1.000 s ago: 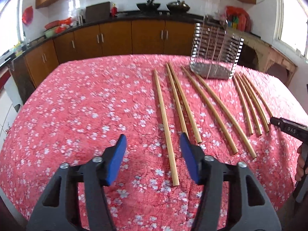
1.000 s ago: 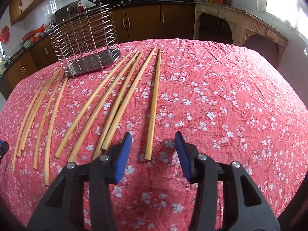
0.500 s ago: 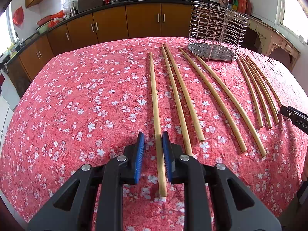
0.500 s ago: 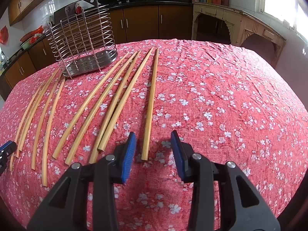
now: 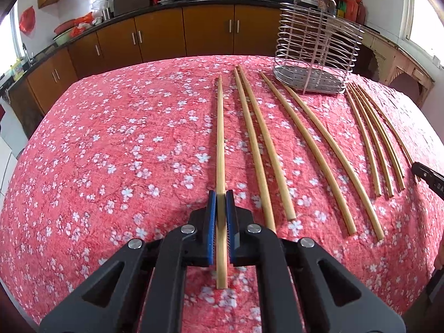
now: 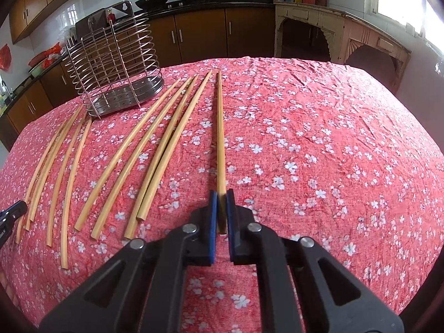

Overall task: Organize utensils
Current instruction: 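Close the left tool on a wooden chopstick while the right tool grasps another, then lift the chopsticks in both tools and lower them into the wire holder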

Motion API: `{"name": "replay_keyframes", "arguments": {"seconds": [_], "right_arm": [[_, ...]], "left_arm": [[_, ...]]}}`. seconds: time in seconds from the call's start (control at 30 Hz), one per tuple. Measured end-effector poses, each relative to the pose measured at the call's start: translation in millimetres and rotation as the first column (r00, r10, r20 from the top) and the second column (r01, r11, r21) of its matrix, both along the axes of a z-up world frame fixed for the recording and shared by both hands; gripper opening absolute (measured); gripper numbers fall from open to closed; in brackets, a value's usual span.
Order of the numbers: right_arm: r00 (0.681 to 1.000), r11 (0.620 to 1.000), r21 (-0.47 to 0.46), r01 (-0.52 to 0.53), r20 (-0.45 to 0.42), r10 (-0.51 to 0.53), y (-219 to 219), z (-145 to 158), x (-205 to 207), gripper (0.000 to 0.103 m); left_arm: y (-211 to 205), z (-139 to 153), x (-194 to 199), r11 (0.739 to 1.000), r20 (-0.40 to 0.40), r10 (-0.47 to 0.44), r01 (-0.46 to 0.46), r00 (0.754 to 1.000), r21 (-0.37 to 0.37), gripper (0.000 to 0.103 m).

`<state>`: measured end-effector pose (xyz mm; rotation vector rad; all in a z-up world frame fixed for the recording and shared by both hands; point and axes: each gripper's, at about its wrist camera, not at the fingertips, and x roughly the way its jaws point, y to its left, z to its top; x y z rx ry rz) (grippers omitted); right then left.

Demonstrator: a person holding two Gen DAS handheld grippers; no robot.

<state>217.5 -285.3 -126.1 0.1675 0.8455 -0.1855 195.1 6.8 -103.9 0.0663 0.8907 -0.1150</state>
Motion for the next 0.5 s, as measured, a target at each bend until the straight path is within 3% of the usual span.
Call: {"name": "replay_keyframes", "arguments": {"seconds": [0.23, 0.5], "right_arm": [[0.997, 1.0, 0.006, 0.011, 0.074, -0.011, -9.2, 18.0, -13.8, 0.008], [0.971, 1.0, -0.02, 0.012, 0.24, -0.006, -14.3, 62.2, -31.0, 0.008]], "left_arm": [[9.1, 22.6, -9.9, 1.0, 0.071, 0.002, -0.001, 0.997, -0.018, 0.007], [23.5, 70.4, -22.2, 0.998, 0.23, 0.036, -0.023, 0.973, -0.055, 0.007]]}}
